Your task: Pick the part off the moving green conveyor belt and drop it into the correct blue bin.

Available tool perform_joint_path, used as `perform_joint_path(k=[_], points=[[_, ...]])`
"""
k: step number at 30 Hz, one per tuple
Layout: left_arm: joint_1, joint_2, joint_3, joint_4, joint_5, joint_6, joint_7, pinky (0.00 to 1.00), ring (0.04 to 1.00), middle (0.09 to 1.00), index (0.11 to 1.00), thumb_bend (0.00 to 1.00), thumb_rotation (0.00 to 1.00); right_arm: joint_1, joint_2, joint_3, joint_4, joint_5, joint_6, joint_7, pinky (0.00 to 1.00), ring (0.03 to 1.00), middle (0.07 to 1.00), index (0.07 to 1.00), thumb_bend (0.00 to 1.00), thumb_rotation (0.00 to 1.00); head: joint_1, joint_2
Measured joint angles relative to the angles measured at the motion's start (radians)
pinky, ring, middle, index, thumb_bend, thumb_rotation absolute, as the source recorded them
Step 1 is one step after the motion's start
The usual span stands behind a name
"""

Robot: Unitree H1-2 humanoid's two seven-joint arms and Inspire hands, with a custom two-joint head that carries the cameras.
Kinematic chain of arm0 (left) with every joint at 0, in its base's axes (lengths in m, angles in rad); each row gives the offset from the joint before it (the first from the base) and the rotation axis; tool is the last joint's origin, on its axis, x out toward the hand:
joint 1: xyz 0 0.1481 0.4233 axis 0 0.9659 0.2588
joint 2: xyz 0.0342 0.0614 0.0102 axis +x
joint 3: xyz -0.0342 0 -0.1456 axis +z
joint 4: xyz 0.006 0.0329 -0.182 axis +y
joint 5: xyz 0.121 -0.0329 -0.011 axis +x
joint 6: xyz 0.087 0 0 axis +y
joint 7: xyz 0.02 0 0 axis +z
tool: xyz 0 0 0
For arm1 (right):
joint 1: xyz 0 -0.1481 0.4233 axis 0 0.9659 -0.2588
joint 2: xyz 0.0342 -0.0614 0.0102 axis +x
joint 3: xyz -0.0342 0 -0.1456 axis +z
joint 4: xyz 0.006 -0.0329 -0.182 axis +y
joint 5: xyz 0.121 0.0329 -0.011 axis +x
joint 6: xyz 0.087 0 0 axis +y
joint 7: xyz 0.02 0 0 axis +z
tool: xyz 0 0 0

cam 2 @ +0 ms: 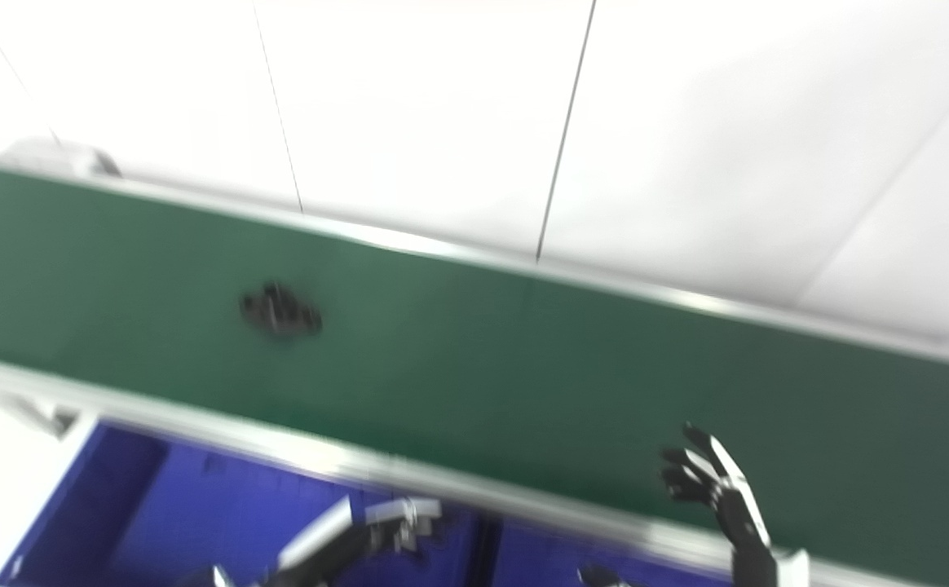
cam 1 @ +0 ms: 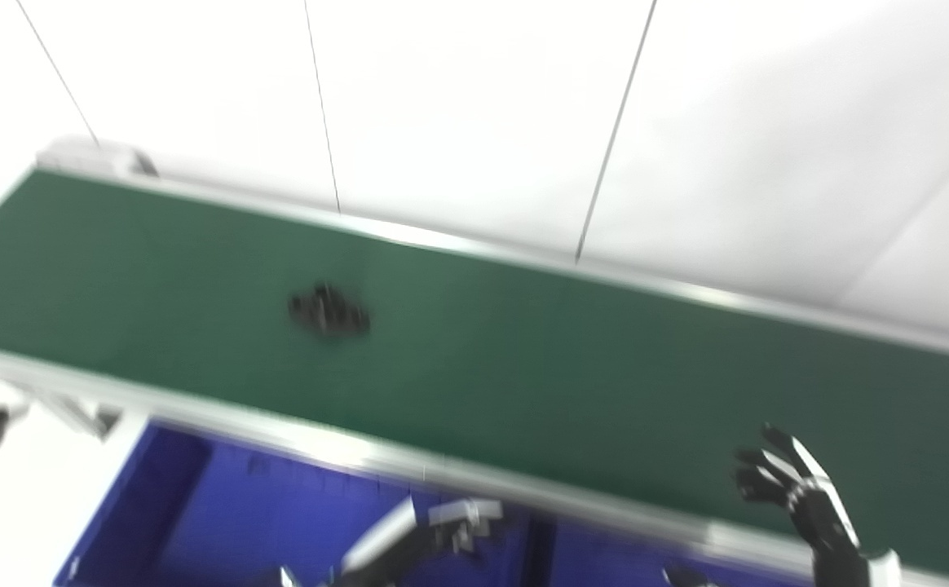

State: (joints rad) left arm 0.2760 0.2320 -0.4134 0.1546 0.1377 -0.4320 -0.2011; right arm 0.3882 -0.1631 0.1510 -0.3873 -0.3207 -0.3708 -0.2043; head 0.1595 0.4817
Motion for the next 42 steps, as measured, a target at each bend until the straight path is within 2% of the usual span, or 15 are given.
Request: perform_joint_path(k=[4,6,13,19,24,29,37,39,42], points=[[-0.006,0.001,-0.006,0.006,0.0,0.0,0.015,0.7,0.804,0.852,0.819,0.93,0.25,-0.079,0.01,-0.025,-0.043,0.01,0.062,0.056,0.63,0.674,0.736,0.831,0.83,0.3,-0.003,-0.005],[-0.008,0.0,-0.012,0.008,0.0,0.0,0.022,0.7,0.806,0.852,0.819,0.93,0.25,-0.111,0.012,-0.032,-0.044,0.005,0.088,0.08,0.56,0.662,0.744,0.84,0.8,0.34,-0.003,-0.008],[-0.014,0.001,-0.034,0.017,-0.003,0.0,0.033,0.71,0.812,0.858,0.819,0.92,0.23,-0.237,0.011,-0.042,-0.044,-0.064,0.211,0.18,0.55,0.668,0.74,0.832,0.8,0.39,-0.002,-0.009],[-0.015,0.001,-0.044,0.02,-0.012,0.0,0.048,0.7,0.8,0.852,0.814,0.93,0.26,-0.309,0.012,-0.035,-0.031,-0.141,0.263,0.234,0.57,0.681,0.753,0.845,0.8,0.38,-0.037,0.005],[-0.016,0.007,-0.054,0.02,-0.006,0.0,0.07,0.68,0.799,0.857,0.819,0.93,0.26,-0.336,0.013,-0.034,-0.014,-0.143,0.292,0.269,0.59,0.695,0.758,0.841,0.81,0.34,-0.095,0.012],[-0.015,0.016,-0.055,0.015,-0.013,0.0,0.068,0.68,0.806,0.865,0.825,0.93,0.26,-0.375,0.013,-0.027,-0.001,-0.159,0.33,0.308,0.61,0.697,0.752,0.838,0.81,0.34,-0.126,0.023],[-0.006,0.032,-0.046,-0.008,-0.022,0.0,0.064,0.69,0.813,0.87,0.836,0.93,0.24,-0.43,0.04,0.027,-0.002,-0.267,0.438,0.367,0.58,0.686,0.743,0.833,0.81,0.36,-0.205,0.075],[-0.003,0.037,-0.046,-0.018,-0.022,0.0,0.064,0.69,0.82,0.876,0.841,0.93,0.24,-0.45,0.048,0.042,-0.001,-0.298,0.448,0.375,0.59,0.684,0.739,0.83,0.81,0.37,-0.213,0.081],[-0.002,0.04,-0.045,-0.038,-0.023,-0.001,0.061,0.69,0.827,0.877,0.85,0.93,0.26,-0.484,0.056,0.064,0.003,-0.333,0.455,0.391,0.59,0.689,0.734,0.831,0.81,0.37,-0.225,0.123]])
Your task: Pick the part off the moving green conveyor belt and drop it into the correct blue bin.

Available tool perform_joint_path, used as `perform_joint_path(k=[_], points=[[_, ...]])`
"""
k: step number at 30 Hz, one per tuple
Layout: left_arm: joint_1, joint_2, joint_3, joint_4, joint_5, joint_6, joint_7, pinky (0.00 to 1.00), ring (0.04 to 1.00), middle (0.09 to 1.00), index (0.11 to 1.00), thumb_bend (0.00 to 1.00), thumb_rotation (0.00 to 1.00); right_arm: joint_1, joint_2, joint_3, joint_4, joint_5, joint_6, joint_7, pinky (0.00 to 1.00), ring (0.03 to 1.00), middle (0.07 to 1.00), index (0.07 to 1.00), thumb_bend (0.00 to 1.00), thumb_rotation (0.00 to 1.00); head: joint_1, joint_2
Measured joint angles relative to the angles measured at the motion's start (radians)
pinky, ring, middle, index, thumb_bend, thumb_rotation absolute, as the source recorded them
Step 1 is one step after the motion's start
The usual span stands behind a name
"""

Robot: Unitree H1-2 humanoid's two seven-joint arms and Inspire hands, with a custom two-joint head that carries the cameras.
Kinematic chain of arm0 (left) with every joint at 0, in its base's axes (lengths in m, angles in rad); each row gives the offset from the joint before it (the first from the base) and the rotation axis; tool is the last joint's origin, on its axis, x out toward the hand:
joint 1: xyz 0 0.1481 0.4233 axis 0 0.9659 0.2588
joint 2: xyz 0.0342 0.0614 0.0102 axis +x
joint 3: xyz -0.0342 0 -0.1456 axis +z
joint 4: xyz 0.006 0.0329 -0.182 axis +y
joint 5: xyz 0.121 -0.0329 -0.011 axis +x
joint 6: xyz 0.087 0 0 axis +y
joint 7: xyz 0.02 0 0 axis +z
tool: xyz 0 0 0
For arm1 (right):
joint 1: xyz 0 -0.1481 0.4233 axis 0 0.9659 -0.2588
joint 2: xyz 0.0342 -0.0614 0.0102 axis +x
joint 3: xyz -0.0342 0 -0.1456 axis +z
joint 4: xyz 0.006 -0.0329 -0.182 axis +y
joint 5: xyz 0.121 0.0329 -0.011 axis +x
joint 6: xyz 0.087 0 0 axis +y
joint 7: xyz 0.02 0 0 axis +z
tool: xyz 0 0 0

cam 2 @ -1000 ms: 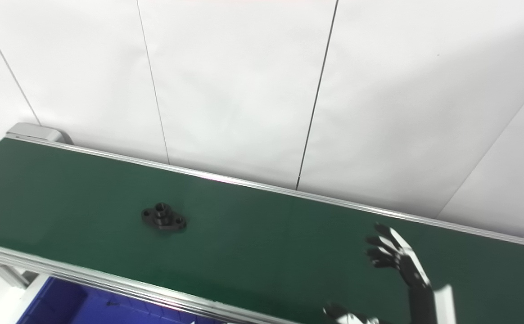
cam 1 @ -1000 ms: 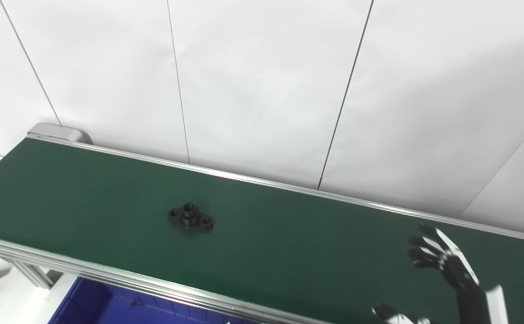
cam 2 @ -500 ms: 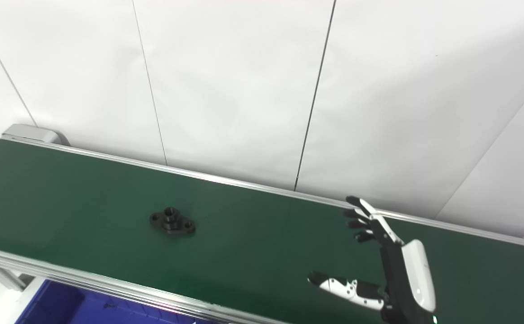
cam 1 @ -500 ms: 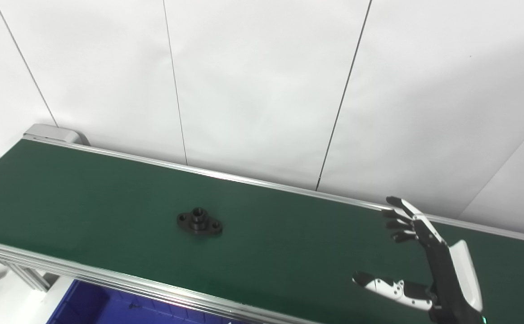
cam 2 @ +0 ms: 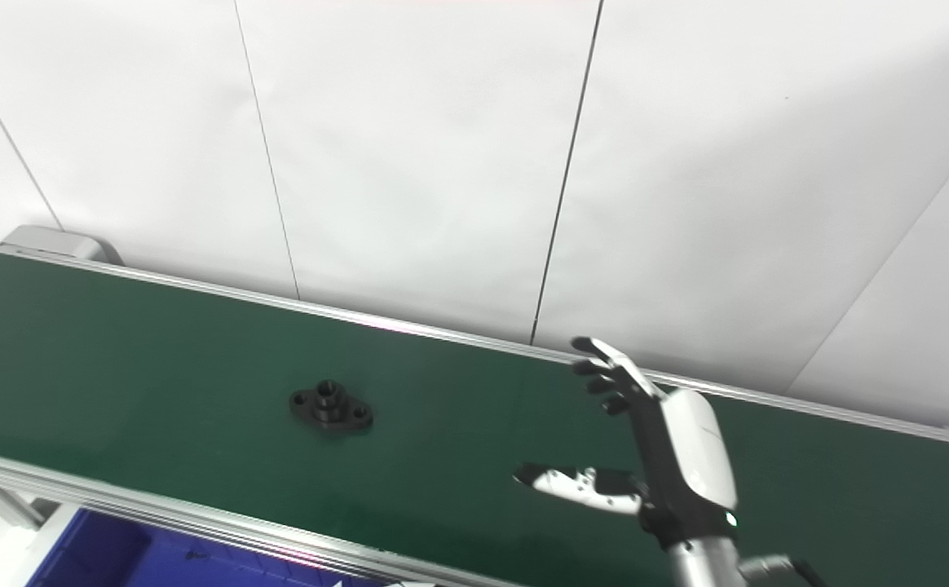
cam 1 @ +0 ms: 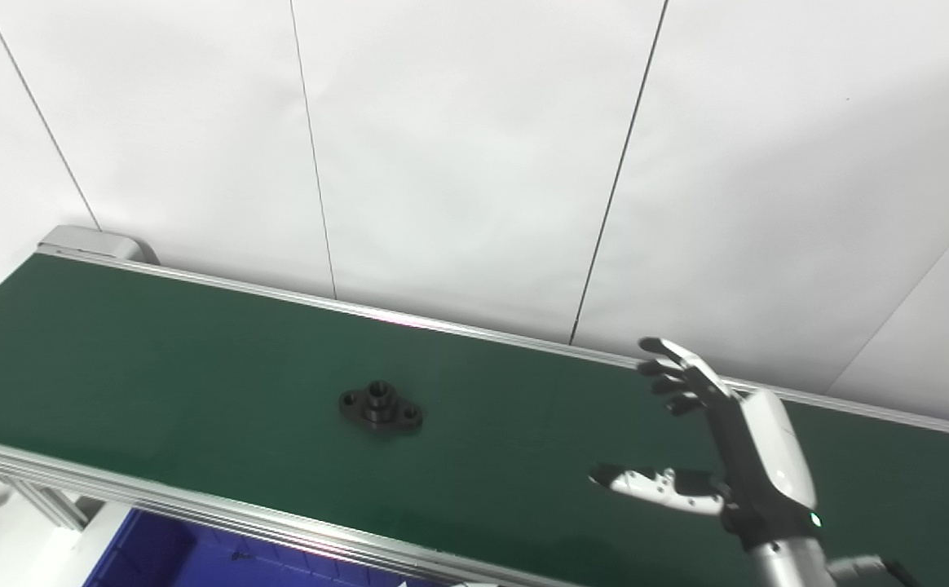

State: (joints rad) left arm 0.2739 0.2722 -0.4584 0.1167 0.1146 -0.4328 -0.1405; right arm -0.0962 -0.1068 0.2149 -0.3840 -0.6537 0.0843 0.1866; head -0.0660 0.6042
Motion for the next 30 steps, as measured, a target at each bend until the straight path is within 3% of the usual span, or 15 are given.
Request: perform_joint_path(k=[3,4,8,12,16,24,30], points=[[0.007,0.006,0.003,-0.011,-0.002,0.0,-0.001,0.71,0.825,0.87,0.856,0.93,0.27,-0.035,0.012,0.013,0.014,-0.025,0.014,0.002,0.6,0.691,0.733,0.838,0.81,0.37,-0.005,0.012],[0.014,0.011,0.003,-0.025,-0.002,0.0,-0.001,0.72,0.824,0.867,0.858,0.93,0.27,-0.044,0.017,0.016,0.023,-0.031,0.025,0.003,0.6,0.692,0.733,0.842,0.81,0.38,-0.012,0.046],[0.044,0.033,0.025,-0.066,-0.009,-0.001,-0.003,0.77,0.842,0.886,0.878,0.95,0.31,-0.068,0.025,0.032,0.043,-0.045,0.065,0.026,0.62,0.688,0.737,0.85,0.82,0.38,-0.028,0.081],[0.07,0.043,0.041,-0.101,-0.011,-0.001,-0.009,0.77,0.863,0.915,0.882,0.96,0.32,-0.111,0.028,0.057,0.084,-0.067,0.074,0.039,0.61,0.681,0.719,0.847,0.83,0.4,-0.034,0.089],[0.093,0.041,0.055,-0.125,-0.032,-0.001,-0.03,0.76,0.868,0.923,0.891,0.97,0.3,-0.146,0.029,0.089,0.109,-0.099,0.092,0.055,0.61,0.689,0.721,0.856,0.83,0.43,-0.084,0.121],[0.101,0.044,0.086,-0.137,-0.044,-0.001,-0.075,0.82,0.882,0.927,0.905,0.95,0.33,-0.209,0.037,0.128,0.182,-0.153,0.148,0.107,0.62,0.698,0.735,0.859,0.85,0.44,-0.124,0.138],[0.101,0.043,0.099,-0.136,-0.059,-0.001,-0.104,0.81,0.88,0.922,0.899,0.93,0.31,-0.248,0.039,0.159,0.253,-0.179,0.16,0.116,0.64,0.701,0.736,0.853,0.85,0.42,-0.11,0.146]])
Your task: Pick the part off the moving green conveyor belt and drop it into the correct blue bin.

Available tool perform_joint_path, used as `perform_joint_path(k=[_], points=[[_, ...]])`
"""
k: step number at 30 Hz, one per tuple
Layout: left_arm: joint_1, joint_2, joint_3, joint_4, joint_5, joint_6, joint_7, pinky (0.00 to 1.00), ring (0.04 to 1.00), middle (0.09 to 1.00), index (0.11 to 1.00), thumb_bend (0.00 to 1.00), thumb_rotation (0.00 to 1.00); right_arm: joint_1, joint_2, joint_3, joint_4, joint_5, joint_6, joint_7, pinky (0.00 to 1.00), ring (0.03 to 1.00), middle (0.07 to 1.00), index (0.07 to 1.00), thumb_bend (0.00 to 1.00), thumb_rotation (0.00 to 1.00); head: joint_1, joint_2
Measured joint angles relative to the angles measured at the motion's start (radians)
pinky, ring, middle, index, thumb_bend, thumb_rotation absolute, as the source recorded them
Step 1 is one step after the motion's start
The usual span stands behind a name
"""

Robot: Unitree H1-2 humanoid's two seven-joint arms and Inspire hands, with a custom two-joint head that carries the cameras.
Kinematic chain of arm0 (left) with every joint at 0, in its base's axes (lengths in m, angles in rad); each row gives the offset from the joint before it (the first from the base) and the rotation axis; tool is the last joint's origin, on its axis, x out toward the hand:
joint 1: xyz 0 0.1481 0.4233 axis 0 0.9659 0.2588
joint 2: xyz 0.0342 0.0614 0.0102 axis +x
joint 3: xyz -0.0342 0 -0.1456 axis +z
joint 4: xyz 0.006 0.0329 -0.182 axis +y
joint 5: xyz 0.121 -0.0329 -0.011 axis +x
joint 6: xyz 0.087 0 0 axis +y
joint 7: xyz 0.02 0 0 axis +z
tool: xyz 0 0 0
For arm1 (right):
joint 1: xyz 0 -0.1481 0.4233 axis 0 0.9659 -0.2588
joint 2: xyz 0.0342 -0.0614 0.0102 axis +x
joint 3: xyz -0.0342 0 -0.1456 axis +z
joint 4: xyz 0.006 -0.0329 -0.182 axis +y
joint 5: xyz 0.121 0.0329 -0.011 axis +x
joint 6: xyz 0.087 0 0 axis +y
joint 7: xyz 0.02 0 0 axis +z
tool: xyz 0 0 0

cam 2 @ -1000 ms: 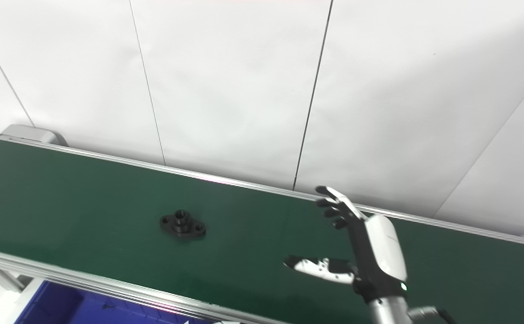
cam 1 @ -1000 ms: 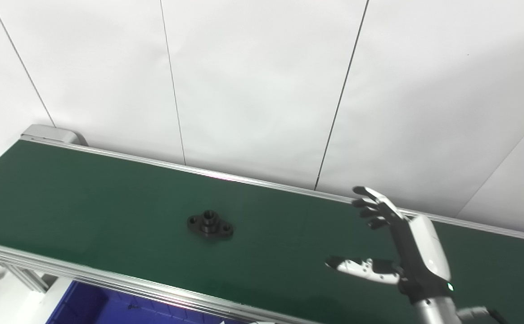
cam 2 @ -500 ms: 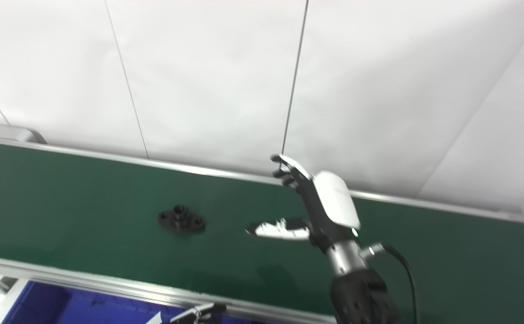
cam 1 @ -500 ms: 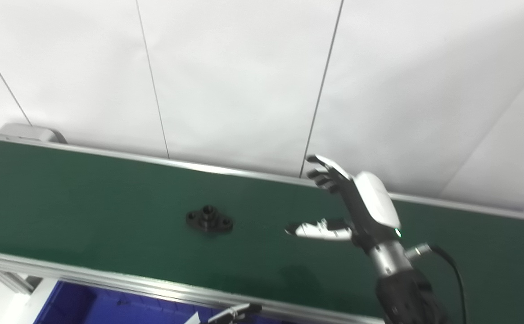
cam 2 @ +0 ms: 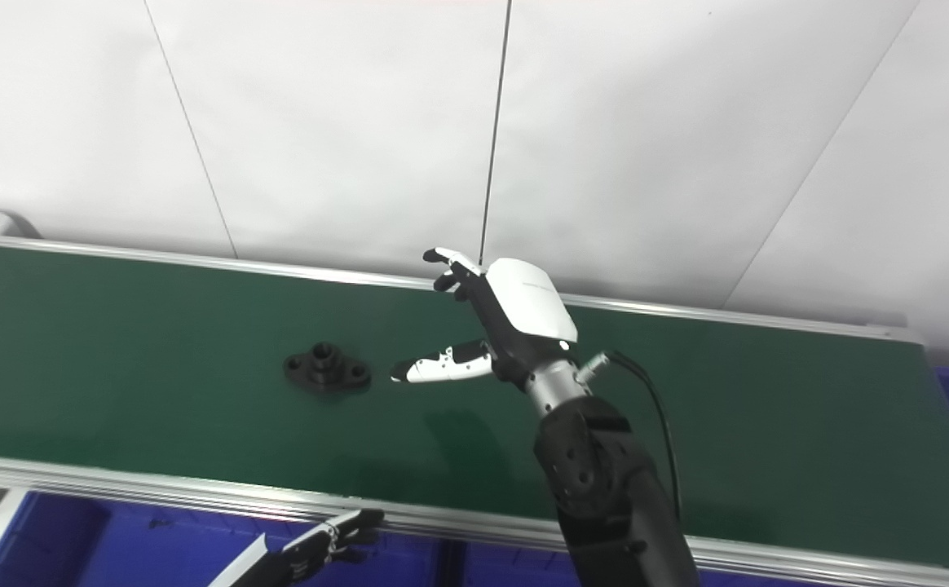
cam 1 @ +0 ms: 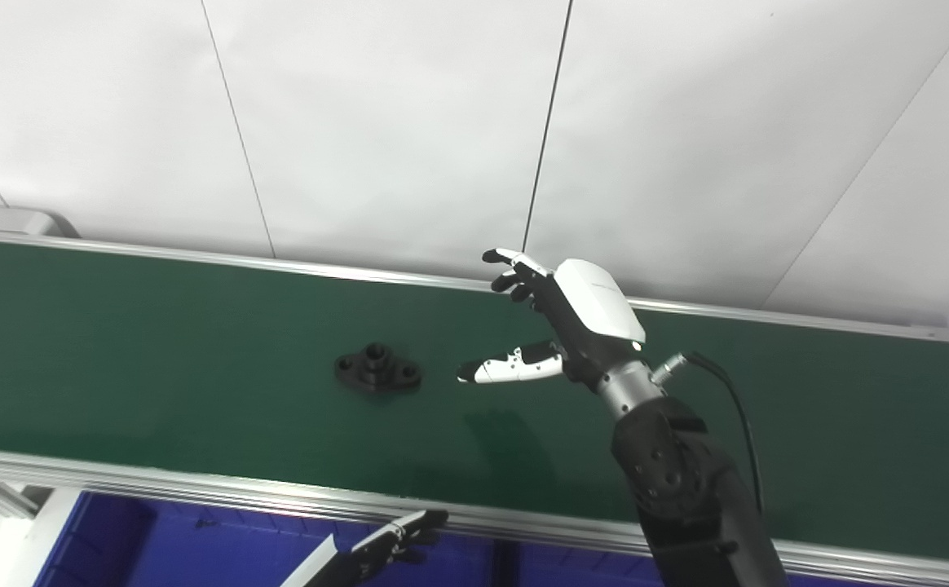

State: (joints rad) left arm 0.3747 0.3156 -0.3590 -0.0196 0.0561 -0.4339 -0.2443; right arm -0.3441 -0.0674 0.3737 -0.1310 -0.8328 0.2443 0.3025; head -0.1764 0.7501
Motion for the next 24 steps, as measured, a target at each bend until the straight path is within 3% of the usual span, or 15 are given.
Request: perform_joint_path(k=[16,24], points=[[0.008,-0.013,0.0,-0.004,0.015,0.0,-0.022,0.89,0.913,0.931,0.91,0.92,0.33,-0.057,-0.002,0.07,0.132,-0.019,0.0,0.001,0.66,0.732,0.757,0.843,0.85,0.42,0.035,-0.012],[0.005,-0.027,-0.006,0.001,0.009,0.0,-0.042,0.83,0.883,0.913,0.901,0.92,0.33,-0.067,-0.008,0.092,0.174,-0.023,0.0,0.0,0.64,0.717,0.759,0.829,0.85,0.41,0.035,-0.02]])
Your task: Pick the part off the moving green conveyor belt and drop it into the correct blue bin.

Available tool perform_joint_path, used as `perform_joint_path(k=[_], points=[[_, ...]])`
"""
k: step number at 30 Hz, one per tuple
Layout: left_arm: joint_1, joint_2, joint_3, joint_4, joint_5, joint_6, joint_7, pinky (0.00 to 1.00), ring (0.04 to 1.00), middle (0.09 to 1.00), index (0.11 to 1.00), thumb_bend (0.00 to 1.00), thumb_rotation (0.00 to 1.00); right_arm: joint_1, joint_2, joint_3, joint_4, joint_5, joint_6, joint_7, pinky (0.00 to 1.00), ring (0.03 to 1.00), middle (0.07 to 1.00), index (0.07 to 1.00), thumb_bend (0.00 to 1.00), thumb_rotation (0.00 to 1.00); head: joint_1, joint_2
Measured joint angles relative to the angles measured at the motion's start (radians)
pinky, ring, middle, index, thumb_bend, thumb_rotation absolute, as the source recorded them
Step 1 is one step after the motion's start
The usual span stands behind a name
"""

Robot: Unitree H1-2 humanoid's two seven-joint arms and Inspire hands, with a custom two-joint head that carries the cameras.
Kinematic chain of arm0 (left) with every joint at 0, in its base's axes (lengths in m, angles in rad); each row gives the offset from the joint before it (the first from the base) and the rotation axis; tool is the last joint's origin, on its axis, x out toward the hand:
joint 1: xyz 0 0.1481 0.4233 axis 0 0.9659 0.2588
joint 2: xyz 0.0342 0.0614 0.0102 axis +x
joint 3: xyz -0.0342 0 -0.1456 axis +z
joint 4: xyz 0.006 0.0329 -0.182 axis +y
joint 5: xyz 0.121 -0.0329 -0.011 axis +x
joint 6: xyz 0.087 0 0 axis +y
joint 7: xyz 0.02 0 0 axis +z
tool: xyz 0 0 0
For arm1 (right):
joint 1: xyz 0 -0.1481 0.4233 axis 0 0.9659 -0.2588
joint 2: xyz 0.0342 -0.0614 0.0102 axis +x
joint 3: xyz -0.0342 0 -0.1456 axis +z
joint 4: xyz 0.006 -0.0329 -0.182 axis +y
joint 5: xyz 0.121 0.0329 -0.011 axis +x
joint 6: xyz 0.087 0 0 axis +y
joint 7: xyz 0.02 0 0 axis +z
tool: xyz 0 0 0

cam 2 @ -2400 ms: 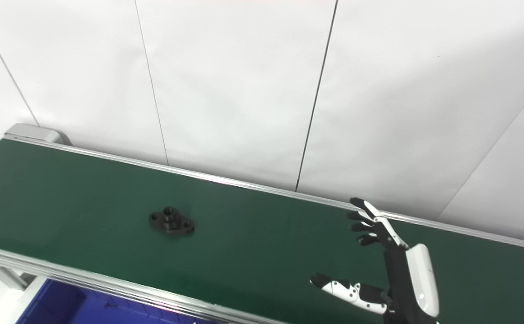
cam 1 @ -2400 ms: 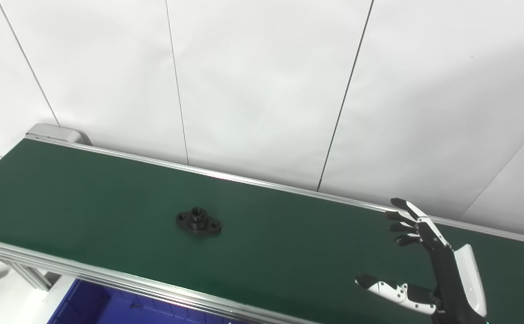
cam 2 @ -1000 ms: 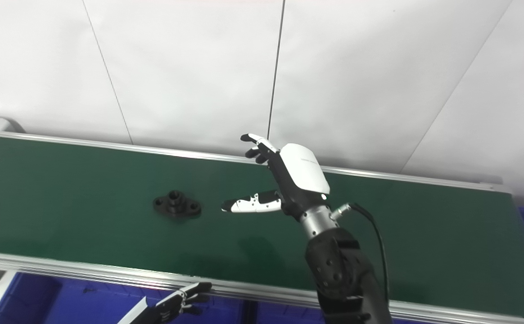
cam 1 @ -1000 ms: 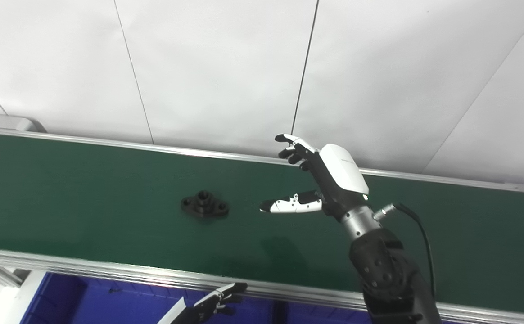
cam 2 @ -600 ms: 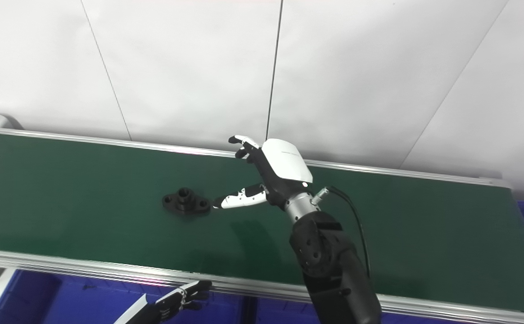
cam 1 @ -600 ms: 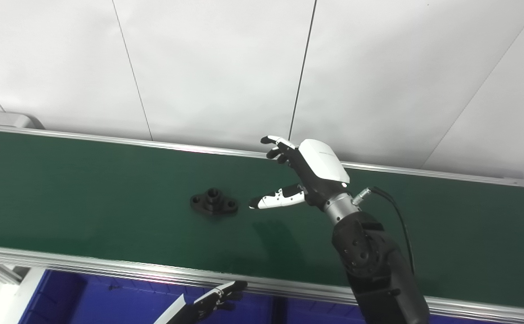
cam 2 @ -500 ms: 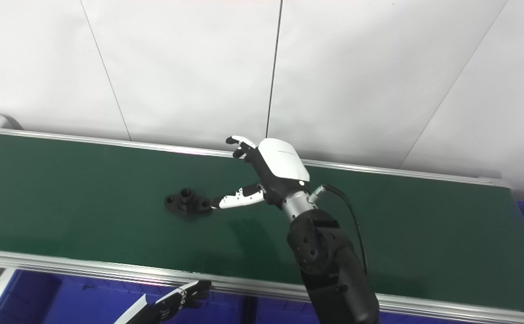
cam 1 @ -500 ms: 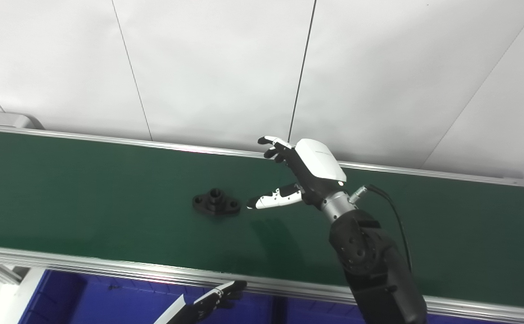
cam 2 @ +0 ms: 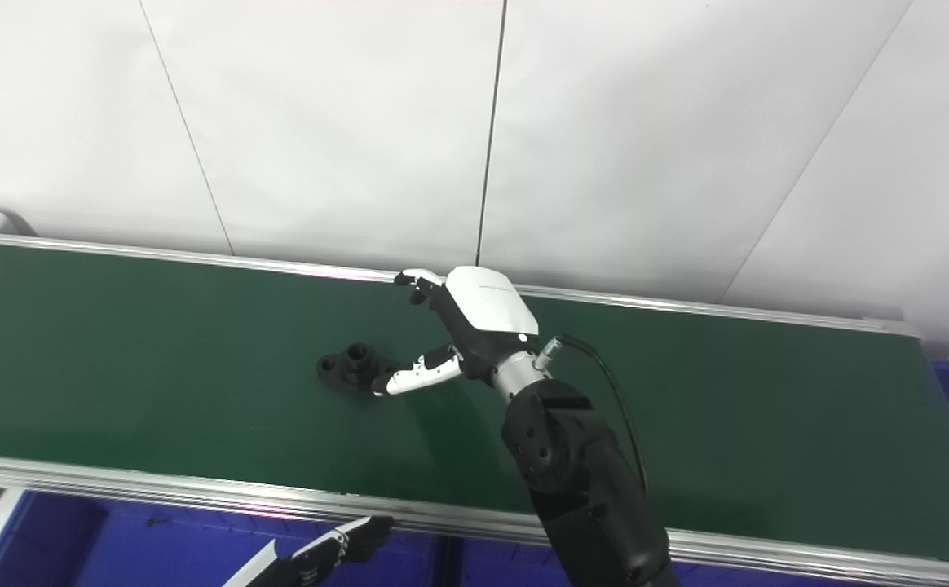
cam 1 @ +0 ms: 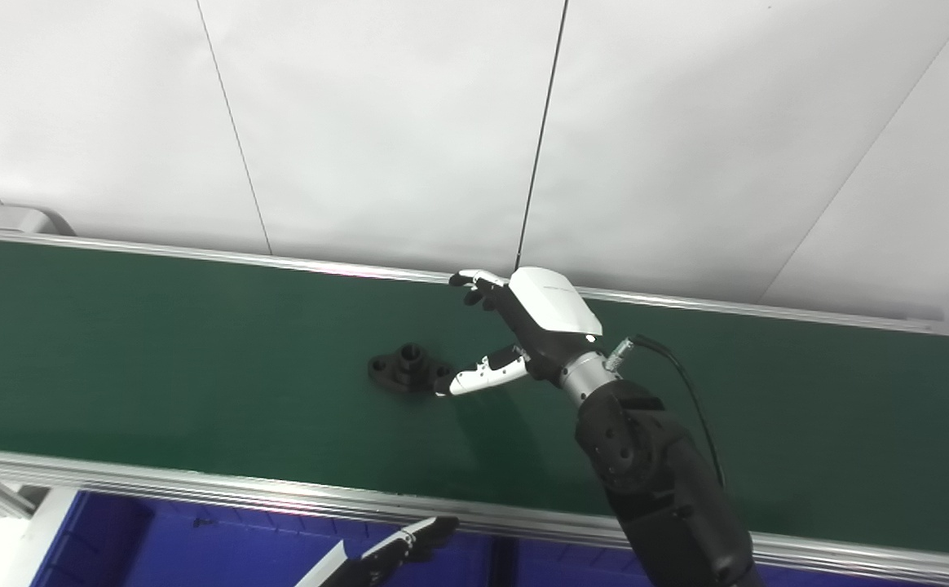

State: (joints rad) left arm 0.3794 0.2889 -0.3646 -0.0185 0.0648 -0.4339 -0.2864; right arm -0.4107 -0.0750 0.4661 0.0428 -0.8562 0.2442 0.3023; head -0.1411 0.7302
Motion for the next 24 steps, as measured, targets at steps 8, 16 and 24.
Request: perform_joint_path(k=[8,16,24], points=[[0.002,-0.016,0.001,-0.001,0.012,0.0,-0.005,0.84,0.88,0.905,0.902,0.93,0.37,-0.002,-0.008,0.023,0.036,-0.004,0.0,0.004,0.65,0.748,0.794,0.842,0.84,0.36,0.011,0.011],[0.007,-0.022,0.002,-0.007,0.007,0.0,-0.005,0.87,0.898,0.921,0.9,0.91,0.32,-0.015,-0.016,0.042,0.062,-0.003,0.0,0.017,0.66,0.763,0.807,0.836,0.84,0.33,0.018,0.02],[0.025,-0.025,0.003,-0.032,0.006,0.0,-0.005,0.87,0.902,0.925,0.901,0.9,0.27,-0.015,-0.035,0.051,0.096,0.005,-0.002,0.012,0.63,0.743,0.787,0.804,0.82,0.32,0.028,0.031]])
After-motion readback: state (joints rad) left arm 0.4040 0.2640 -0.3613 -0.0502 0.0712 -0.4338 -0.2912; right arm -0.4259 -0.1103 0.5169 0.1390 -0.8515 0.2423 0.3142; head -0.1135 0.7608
